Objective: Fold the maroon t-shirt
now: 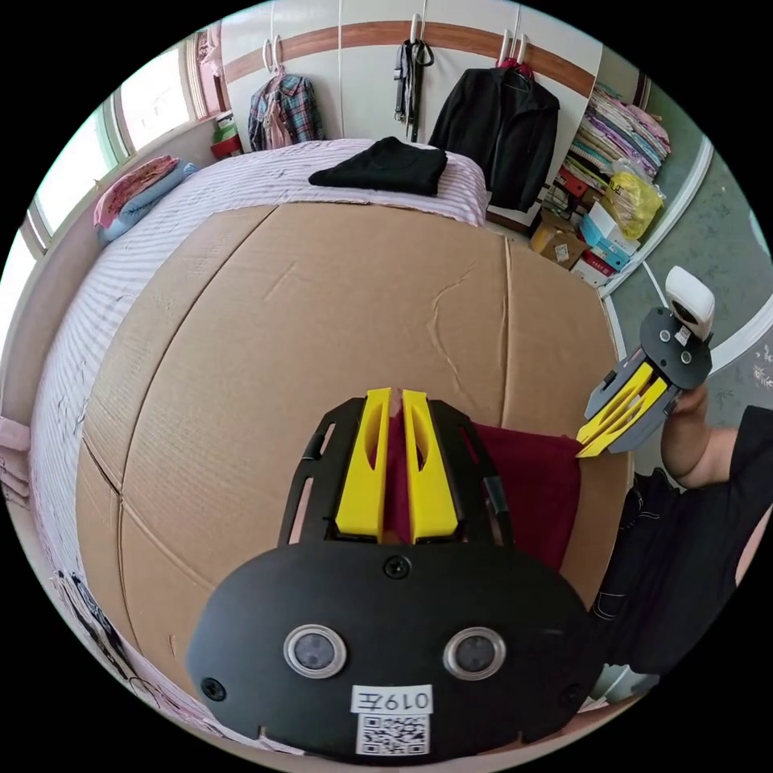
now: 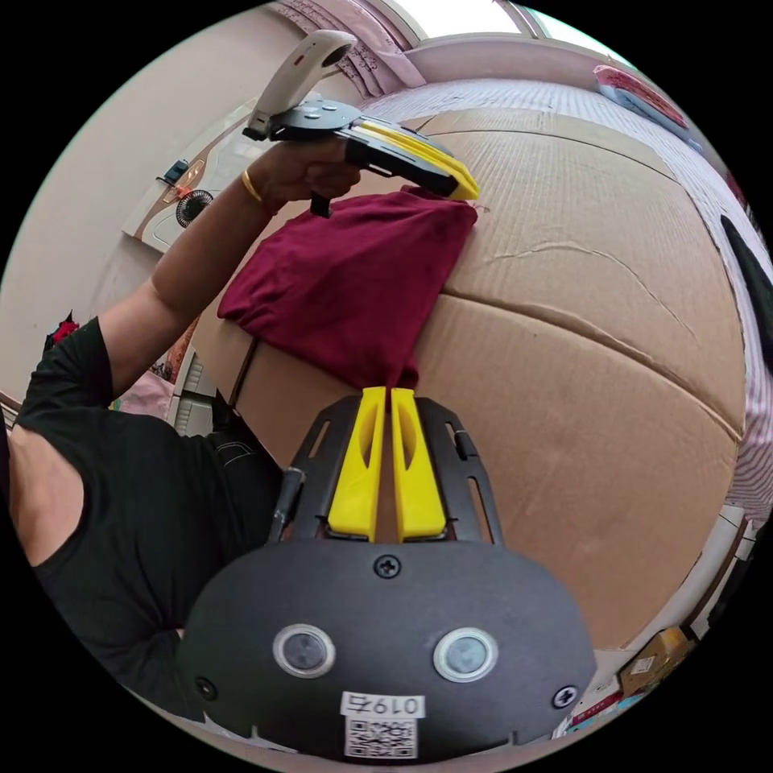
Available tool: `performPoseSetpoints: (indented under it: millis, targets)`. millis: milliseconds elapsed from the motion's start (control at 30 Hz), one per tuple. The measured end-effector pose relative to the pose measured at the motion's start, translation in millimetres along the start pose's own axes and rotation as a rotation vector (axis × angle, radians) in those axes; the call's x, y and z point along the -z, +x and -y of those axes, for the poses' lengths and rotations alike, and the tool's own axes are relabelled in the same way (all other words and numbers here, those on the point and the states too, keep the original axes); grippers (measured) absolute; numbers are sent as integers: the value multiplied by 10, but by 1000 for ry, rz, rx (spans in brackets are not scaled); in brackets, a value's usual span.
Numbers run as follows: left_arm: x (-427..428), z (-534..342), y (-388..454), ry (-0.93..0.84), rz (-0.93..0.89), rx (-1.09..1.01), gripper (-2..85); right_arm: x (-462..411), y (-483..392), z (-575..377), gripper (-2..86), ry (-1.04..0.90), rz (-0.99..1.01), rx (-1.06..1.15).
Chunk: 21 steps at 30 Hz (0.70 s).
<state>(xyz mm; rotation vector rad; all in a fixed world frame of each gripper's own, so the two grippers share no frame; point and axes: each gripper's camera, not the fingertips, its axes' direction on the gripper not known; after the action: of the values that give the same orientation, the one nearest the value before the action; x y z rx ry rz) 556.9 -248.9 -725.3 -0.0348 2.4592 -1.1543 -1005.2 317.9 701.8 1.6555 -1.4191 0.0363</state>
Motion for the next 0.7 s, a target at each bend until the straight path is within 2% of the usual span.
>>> performPoseSetpoints:
  millis: [200, 500, 700]
  targets:
    - [319, -284, -238, 94, -76, 92, 16, -34, -143, 171, -8, -49, -45, 16]
    - [166, -569, -194, 14, -165, 29, 63, -16, -181, 243, -8, -24, -41, 64]
    - [55, -519, -52, -36, -146, -17, 51, 27, -154, 333, -7, -37, -33, 81]
